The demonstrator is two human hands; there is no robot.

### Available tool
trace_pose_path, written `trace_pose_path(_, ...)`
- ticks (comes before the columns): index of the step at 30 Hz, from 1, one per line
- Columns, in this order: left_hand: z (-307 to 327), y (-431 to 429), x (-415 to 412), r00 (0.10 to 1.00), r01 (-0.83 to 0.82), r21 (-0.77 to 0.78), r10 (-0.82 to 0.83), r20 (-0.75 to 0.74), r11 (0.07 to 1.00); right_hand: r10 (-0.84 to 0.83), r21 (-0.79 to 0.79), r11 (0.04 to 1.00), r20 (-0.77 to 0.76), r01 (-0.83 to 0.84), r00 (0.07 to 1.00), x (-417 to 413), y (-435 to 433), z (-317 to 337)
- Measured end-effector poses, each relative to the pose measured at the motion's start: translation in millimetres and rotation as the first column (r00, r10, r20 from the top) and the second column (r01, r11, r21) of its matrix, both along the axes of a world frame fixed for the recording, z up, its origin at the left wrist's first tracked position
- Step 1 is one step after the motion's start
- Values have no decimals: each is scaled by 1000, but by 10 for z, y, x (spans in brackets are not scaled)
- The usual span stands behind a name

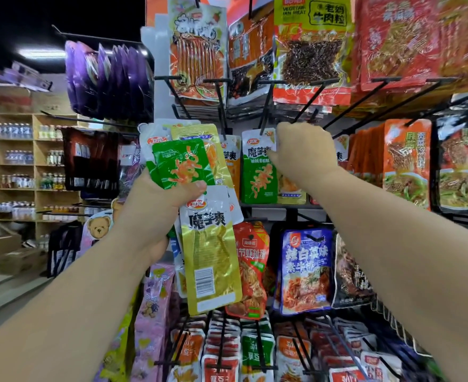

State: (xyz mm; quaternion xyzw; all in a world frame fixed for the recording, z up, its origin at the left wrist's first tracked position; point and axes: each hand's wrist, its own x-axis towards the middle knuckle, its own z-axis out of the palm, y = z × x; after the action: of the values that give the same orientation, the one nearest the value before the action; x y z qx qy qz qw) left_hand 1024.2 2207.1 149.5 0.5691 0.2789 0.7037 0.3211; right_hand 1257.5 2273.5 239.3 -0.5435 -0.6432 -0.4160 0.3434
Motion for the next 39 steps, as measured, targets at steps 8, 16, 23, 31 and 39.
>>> trace_pose_path(8, -5, 39, -12, 1000, -16, 25, 16, -17, 1000, -144, -271, 911, 498, 311, 855, 64, 102, -71)
trace_pose_path(16, 0, 34, -12, 1000, -12, 28, 12, -16, 1000, -120, -438, 843, 414, 313, 902, -77, 218, -117)
trace_pose_path(23, -68, -81, -11, 999, 1, 33, -2, 33, 999, 539, -71, 780, -429, -621, 725, -375, -600, -355)
trace_pose_path(31, -463, -355, 55, 978, -62, 17, 57, 202, 998, 427, -281, 552, -714, -785, 555, -616, -1188, -1394)
trace_pose_path(39, -518, -481, 139, 984, -62, -41, 68, 162, 997, 435, -37, 432, -867, -901, 244, -526, -1109, -1656)
